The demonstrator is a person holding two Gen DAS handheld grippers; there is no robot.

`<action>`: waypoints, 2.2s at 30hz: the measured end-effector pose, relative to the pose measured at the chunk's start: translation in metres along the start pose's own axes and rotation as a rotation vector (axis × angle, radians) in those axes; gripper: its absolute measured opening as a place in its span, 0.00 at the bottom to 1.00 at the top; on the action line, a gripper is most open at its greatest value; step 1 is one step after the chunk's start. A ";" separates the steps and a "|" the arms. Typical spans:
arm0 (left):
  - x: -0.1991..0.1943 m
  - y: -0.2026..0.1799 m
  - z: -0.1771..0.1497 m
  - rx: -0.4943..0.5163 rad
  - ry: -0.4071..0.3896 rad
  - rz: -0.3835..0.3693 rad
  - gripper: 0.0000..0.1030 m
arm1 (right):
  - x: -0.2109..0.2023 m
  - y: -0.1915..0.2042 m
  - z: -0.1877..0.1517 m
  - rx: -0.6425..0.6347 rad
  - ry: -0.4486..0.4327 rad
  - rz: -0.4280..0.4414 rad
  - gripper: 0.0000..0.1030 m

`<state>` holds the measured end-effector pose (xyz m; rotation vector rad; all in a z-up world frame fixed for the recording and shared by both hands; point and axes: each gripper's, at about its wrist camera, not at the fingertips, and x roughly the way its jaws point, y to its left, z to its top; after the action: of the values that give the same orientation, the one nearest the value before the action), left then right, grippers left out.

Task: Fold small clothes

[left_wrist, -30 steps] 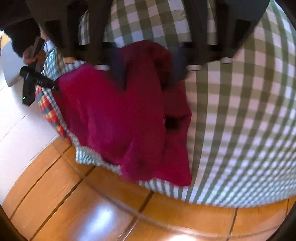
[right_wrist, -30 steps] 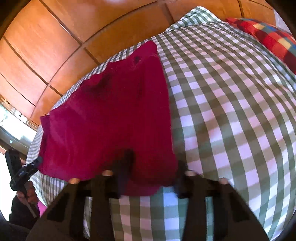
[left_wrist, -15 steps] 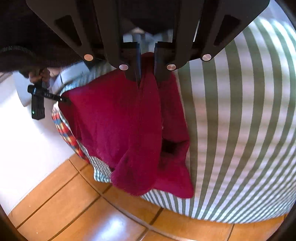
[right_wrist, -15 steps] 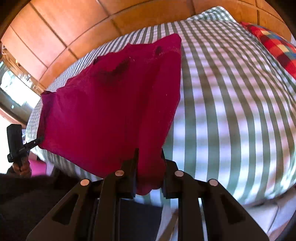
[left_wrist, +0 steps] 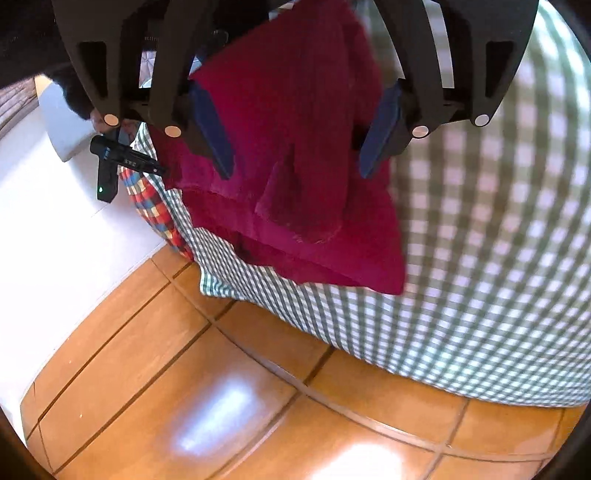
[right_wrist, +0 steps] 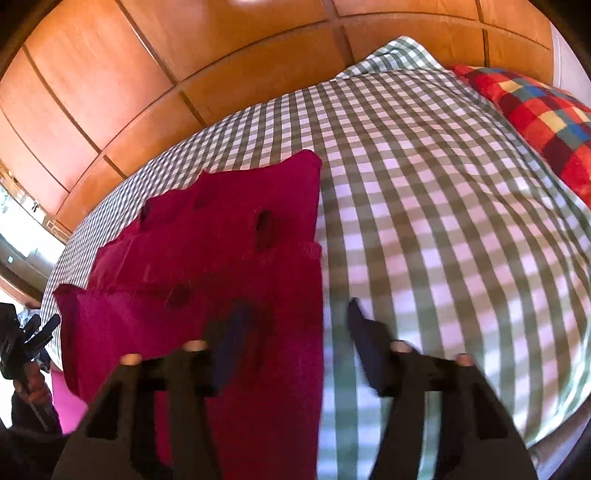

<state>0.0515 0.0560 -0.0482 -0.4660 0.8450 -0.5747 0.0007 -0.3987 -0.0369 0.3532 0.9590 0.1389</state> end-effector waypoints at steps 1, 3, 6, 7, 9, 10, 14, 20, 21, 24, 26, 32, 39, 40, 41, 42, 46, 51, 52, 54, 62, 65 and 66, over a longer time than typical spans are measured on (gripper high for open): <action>0.009 -0.001 0.002 0.000 0.014 -0.002 0.65 | 0.000 0.005 0.001 -0.022 -0.005 -0.019 0.16; 0.029 -0.003 0.003 0.030 0.050 0.023 0.28 | -0.007 0.013 -0.001 -0.059 -0.020 -0.032 0.09; 0.030 -0.011 -0.001 0.065 0.037 0.033 0.09 | -0.025 0.023 -0.003 -0.112 -0.058 -0.022 0.07; 0.021 -0.013 -0.002 0.072 0.016 0.026 0.09 | -0.032 0.027 -0.002 -0.128 -0.074 -0.010 0.07; 0.004 -0.014 -0.001 0.060 -0.029 -0.004 0.08 | -0.047 0.033 -0.001 -0.151 -0.105 0.010 0.07; -0.011 -0.015 0.003 0.054 -0.069 -0.026 0.08 | -0.056 0.037 0.004 -0.157 -0.130 0.030 0.07; -0.030 -0.017 0.031 0.058 -0.141 -0.020 0.08 | -0.059 0.046 0.035 -0.139 -0.184 0.075 0.07; 0.010 -0.001 0.090 0.058 -0.137 0.097 0.08 | -0.001 0.046 0.108 -0.094 -0.169 0.013 0.07; 0.023 0.006 0.102 0.036 -0.124 0.116 0.08 | 0.013 0.043 0.118 -0.077 -0.154 -0.003 0.07; 0.056 0.029 0.121 -0.026 -0.078 0.169 0.08 | 0.050 0.032 0.137 -0.044 -0.104 -0.048 0.07; 0.081 0.044 0.127 -0.055 -0.028 0.210 0.08 | 0.077 0.026 0.141 -0.034 -0.056 -0.071 0.07; 0.101 0.064 0.114 -0.124 0.041 0.225 0.23 | 0.097 0.014 0.125 -0.010 -0.004 -0.062 0.29; 0.026 0.050 0.069 -0.065 -0.006 0.147 0.32 | 0.042 0.012 0.078 -0.045 -0.048 0.001 0.59; 0.017 0.045 0.060 -0.049 -0.001 0.137 0.32 | 0.034 0.010 0.065 -0.047 -0.039 0.015 0.60; 0.004 0.039 0.043 -0.014 0.015 0.122 0.32 | 0.029 0.010 0.057 -0.047 -0.031 0.025 0.60; -0.005 0.034 0.031 0.012 0.024 0.117 0.32 | 0.022 0.010 0.045 -0.051 -0.021 0.032 0.60; -0.024 0.022 -0.018 0.068 0.065 0.108 0.32 | 0.001 0.008 0.003 -0.060 0.018 0.056 0.60; -0.013 0.009 -0.052 0.113 0.101 0.090 0.43 | -0.011 0.005 -0.036 -0.046 0.051 0.078 0.62; -0.009 0.006 -0.053 0.128 0.099 0.086 0.44 | -0.009 0.004 -0.039 -0.043 0.055 0.074 0.62; 0.001 0.003 -0.054 0.168 0.098 0.112 0.44 | -0.004 0.003 -0.046 -0.044 0.069 0.064 0.61; -0.010 -0.008 -0.040 0.300 0.074 0.147 0.07 | -0.022 0.025 -0.040 -0.151 0.033 -0.010 0.12; -0.031 -0.008 -0.033 0.348 0.059 0.154 0.07 | -0.046 0.023 -0.036 -0.171 -0.018 0.006 0.10; -0.031 -0.006 -0.035 0.345 0.073 0.156 0.07 | -0.044 0.020 -0.037 -0.163 -0.006 0.003 0.10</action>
<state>0.0051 0.0659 -0.0479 -0.0645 0.8234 -0.5812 -0.0543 -0.3836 -0.0156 0.2052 0.9342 0.2172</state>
